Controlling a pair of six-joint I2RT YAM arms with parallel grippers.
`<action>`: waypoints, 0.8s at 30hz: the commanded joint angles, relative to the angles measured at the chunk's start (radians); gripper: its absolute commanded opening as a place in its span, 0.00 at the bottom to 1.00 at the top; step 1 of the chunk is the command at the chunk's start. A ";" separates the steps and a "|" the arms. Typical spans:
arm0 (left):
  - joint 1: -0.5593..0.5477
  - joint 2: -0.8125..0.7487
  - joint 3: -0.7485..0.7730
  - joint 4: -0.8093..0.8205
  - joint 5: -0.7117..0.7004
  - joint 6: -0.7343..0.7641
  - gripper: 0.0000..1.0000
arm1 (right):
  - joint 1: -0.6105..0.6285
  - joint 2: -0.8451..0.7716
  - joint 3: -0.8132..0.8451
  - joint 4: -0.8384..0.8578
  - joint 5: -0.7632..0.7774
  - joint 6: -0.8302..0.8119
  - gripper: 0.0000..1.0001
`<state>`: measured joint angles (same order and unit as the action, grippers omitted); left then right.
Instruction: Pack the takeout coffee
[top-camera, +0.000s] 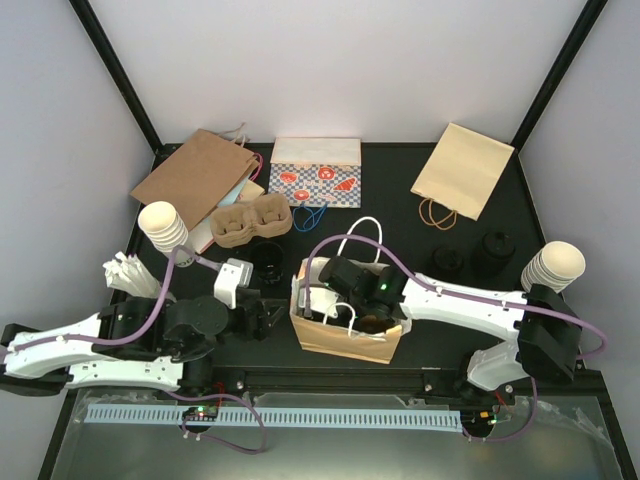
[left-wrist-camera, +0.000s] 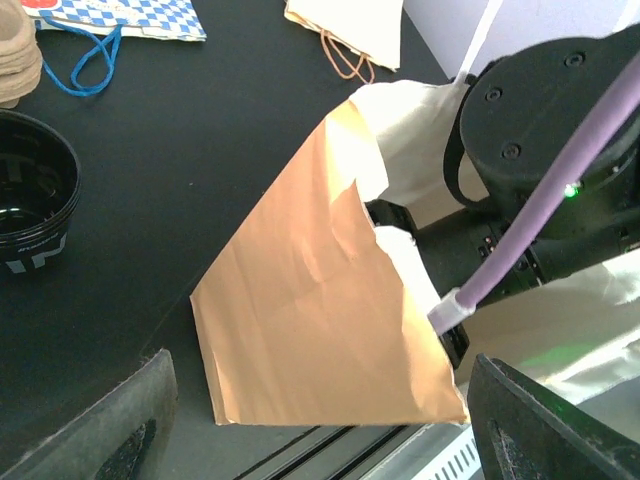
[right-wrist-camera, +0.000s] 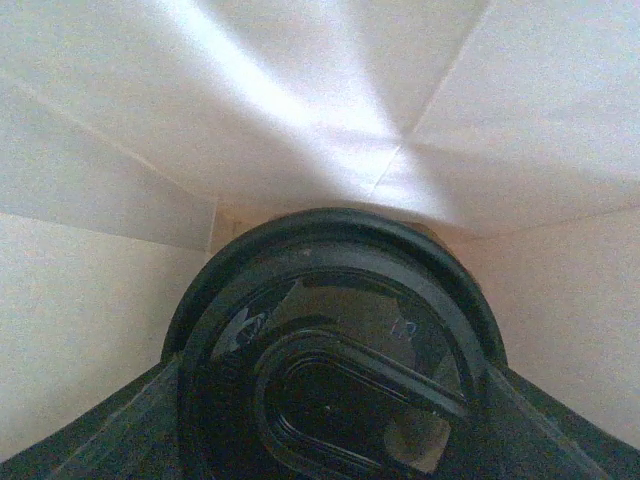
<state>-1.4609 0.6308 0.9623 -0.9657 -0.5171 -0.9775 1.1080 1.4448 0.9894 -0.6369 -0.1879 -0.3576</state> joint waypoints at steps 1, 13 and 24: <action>0.017 0.025 0.003 0.050 0.034 0.028 0.82 | 0.056 0.093 -0.092 -0.103 0.052 0.057 0.49; 0.067 0.055 0.012 0.094 0.108 0.066 0.82 | 0.058 0.022 -0.074 -0.132 0.115 -0.006 0.49; 0.083 0.096 0.059 0.079 0.117 0.105 0.83 | 0.057 -0.027 0.025 -0.199 0.135 -0.021 0.54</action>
<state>-1.3865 0.7231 0.9714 -0.9005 -0.4114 -0.8978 1.1610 1.4124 1.0039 -0.6987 -0.0898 -0.3614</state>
